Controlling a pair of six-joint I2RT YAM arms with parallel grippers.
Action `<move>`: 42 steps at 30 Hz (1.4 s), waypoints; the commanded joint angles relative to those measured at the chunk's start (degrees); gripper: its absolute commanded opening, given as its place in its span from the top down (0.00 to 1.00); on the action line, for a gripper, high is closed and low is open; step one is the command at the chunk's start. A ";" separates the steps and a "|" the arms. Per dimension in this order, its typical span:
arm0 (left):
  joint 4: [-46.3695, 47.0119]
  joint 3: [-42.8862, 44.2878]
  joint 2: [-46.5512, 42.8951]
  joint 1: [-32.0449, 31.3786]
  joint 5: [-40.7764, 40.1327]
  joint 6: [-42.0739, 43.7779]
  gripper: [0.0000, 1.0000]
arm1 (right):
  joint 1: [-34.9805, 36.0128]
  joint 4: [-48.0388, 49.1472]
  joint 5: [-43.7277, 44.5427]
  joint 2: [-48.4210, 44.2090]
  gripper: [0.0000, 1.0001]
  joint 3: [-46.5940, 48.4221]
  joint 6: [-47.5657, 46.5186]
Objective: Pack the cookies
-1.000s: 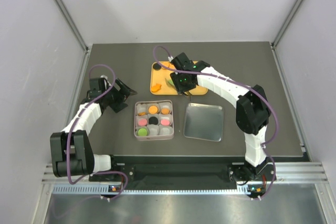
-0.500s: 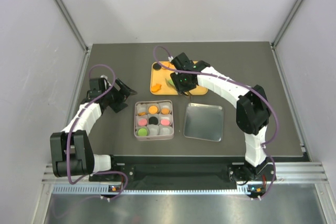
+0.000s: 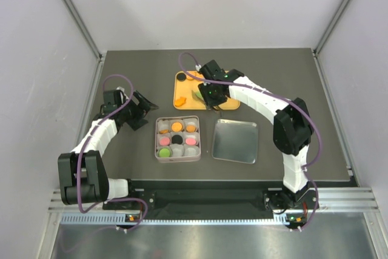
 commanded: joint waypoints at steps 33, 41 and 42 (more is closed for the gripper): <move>3.10 -0.73 -0.16 0.45 0.94 -0.78 0.06 | 0.88 -0.30 -7.61 -24.10 0.63 -4.71 0.85; 3.19 -0.90 -0.25 0.45 0.94 -0.78 0.06 | 11.68 -2.14 -6.12 -31.31 0.63 -12.19 4.18; 3.19 -0.90 -0.25 0.45 1.02 -0.78 0.06 | 12.91 -2.40 -5.77 -31.67 0.62 -12.71 5.06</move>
